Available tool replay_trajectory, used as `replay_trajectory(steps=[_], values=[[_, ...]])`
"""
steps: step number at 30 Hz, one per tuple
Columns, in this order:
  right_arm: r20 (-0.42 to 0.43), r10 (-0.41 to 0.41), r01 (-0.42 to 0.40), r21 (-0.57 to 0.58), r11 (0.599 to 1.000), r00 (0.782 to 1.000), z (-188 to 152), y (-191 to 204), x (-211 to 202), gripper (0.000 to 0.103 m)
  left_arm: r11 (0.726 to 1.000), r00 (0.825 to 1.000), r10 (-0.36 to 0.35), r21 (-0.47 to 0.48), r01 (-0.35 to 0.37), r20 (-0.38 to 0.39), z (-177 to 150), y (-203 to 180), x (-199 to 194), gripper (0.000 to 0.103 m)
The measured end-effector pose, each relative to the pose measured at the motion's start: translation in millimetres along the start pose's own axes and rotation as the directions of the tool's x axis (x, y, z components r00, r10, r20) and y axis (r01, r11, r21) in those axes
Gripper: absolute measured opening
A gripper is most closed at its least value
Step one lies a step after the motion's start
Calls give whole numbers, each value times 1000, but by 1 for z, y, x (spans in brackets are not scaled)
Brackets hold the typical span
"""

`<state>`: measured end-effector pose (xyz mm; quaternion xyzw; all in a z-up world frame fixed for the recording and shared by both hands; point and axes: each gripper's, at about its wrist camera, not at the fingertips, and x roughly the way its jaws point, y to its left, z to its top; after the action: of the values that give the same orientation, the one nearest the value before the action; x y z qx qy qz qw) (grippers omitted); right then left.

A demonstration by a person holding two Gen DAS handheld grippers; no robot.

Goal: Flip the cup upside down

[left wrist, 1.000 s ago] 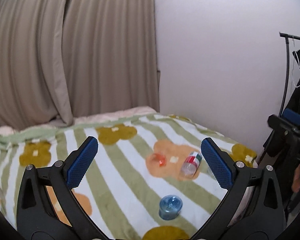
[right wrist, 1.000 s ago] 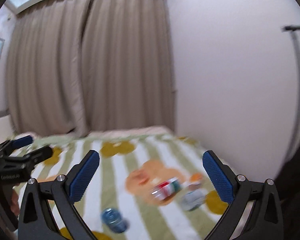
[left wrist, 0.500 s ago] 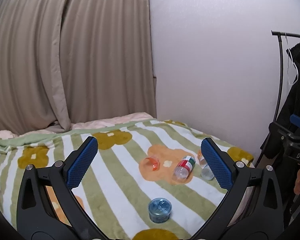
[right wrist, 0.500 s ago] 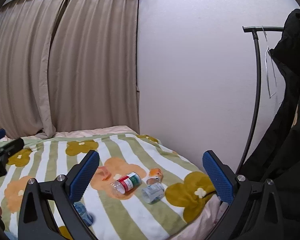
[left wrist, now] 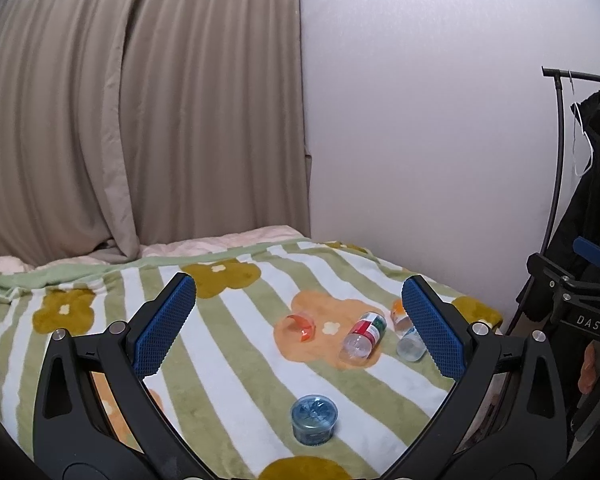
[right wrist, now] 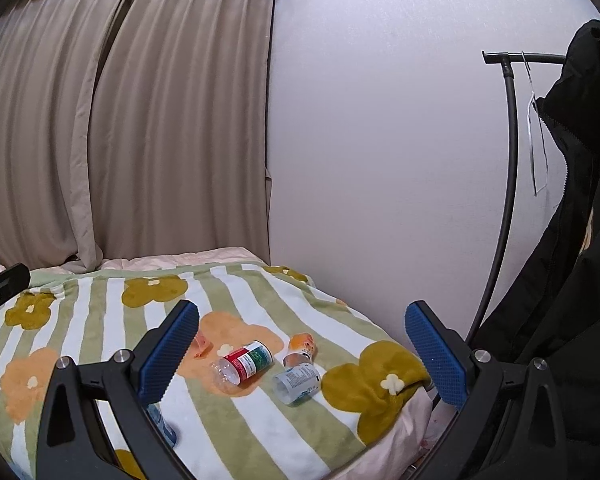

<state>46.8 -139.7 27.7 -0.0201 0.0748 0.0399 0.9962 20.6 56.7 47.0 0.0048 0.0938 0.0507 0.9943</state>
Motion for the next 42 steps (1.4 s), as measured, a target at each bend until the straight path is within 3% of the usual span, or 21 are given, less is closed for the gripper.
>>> replay_trajectory(steps=[42], values=[[0, -8, 9, 24, 1000, 1000, 2, -5, -4, 103, 1000, 1000, -14, 18, 14, 8, -3, -11, 0, 103]])
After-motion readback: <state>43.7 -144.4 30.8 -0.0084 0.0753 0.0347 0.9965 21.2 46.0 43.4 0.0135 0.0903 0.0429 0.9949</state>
